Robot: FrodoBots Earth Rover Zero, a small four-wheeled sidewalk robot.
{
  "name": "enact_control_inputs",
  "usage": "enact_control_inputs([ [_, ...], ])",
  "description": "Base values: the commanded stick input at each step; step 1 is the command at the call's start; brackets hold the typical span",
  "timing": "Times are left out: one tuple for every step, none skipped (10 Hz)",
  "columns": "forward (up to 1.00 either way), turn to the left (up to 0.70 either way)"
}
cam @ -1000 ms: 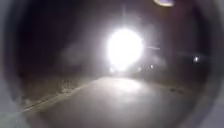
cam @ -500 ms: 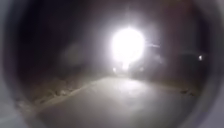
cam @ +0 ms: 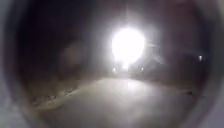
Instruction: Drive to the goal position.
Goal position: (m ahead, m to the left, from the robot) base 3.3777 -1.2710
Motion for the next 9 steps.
enact_control_inputs([
  [1.00, 0.01],
  [1.00, -0.01],
  [1.00, -0.03],
  [1.00, -0.06],
  [1.00, -0.10],
  [1.00, -0.07],
  [1.00, -0.04],
  [1.00, 0.00],
  [1.00, -0.03],
])
